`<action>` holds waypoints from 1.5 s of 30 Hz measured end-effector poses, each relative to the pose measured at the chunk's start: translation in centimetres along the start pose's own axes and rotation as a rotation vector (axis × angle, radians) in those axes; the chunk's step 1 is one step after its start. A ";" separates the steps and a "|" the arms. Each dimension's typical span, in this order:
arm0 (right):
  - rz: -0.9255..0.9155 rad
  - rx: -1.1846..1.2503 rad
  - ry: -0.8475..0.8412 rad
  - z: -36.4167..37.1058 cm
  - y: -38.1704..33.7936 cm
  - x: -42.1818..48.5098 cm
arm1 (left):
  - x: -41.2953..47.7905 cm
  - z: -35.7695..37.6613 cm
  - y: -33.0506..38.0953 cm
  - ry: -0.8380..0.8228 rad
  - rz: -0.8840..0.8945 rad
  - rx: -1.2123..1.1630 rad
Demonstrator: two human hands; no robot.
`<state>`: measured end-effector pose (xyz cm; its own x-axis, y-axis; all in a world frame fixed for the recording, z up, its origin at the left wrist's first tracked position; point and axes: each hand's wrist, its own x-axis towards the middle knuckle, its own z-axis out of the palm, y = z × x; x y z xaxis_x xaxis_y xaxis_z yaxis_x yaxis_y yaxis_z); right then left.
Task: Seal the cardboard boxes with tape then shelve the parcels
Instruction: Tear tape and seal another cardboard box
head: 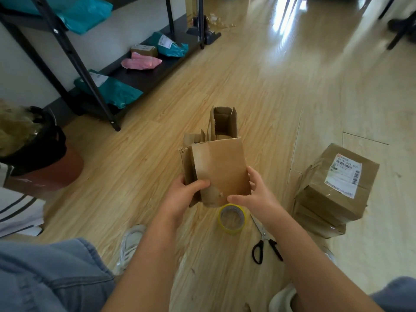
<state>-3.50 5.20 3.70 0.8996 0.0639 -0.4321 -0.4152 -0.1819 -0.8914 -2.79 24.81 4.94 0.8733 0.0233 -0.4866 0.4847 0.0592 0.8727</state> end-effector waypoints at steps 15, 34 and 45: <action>-0.102 0.068 0.115 0.6 1.7 0.1 | 0.5 -1.1 -1.1 -0.138 0.225 0.099; -0.108 0.013 -0.070 0.0 -0.3 0.0 | 0.1 -0.6 0.5 0.142 -0.070 -0.045; -0.054 -0.049 -0.029 0.0 -0.2 -0.4 | -0.3 -0.6 1.2 0.175 -0.033 -0.124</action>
<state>-3.75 5.18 4.05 0.9160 0.1028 -0.3879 -0.3584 -0.2252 -0.9060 -2.46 25.51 6.14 0.8300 0.1912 -0.5240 0.4939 0.1846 0.8497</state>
